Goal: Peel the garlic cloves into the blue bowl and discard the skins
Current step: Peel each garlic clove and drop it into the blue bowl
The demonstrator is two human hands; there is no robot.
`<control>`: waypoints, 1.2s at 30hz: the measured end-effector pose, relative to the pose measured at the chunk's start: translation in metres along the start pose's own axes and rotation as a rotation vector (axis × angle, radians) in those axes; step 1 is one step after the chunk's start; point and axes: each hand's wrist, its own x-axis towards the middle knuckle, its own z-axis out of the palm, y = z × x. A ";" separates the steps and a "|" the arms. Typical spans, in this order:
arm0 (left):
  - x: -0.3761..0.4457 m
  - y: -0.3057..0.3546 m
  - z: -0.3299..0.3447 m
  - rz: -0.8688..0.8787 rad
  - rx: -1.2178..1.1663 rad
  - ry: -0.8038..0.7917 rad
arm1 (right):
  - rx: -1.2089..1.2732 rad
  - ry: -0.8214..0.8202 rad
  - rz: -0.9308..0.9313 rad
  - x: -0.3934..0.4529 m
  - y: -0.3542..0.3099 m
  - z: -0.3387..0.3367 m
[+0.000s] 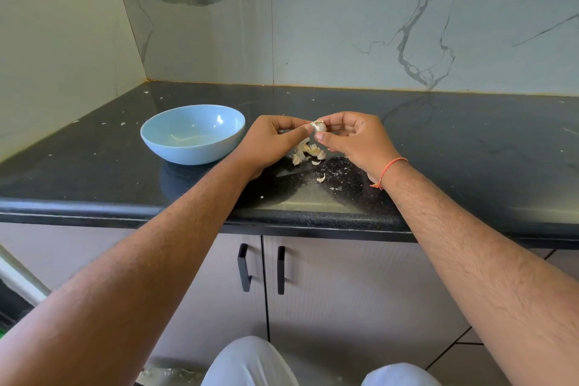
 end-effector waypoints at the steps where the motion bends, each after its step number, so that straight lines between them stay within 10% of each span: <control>1: 0.000 0.000 -0.001 0.002 -0.009 -0.014 | 0.006 0.002 -0.004 0.000 0.000 0.000; 36: 0.000 -0.002 -0.001 0.042 0.037 0.035 | 0.042 0.014 0.074 0.002 0.003 0.001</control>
